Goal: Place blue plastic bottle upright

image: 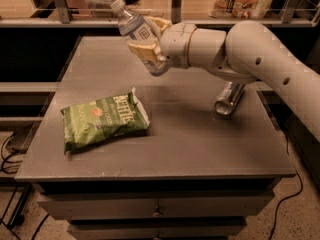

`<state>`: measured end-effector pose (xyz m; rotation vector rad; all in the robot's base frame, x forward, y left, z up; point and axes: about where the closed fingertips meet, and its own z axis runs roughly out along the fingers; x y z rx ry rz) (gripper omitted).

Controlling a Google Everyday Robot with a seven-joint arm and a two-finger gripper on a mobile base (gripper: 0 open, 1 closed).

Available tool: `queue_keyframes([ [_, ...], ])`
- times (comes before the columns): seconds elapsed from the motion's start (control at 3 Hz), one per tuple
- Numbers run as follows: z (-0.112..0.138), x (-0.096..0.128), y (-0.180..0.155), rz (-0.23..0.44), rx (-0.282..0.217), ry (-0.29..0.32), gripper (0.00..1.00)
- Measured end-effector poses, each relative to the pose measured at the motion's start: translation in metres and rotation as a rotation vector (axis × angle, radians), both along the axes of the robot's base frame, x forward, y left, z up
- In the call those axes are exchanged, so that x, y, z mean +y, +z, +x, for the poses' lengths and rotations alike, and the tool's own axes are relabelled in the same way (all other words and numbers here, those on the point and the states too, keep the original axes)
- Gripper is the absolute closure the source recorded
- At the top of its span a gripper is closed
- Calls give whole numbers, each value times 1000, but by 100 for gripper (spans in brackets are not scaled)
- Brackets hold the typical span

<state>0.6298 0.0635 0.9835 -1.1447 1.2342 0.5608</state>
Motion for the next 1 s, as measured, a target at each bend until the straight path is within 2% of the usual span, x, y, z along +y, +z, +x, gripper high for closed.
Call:
queue_keyframes([
  [0.67,-30,-19,-14,70,73,-93,100],
  [1.0,-41,-26,-20,115,92,-133,100],
])
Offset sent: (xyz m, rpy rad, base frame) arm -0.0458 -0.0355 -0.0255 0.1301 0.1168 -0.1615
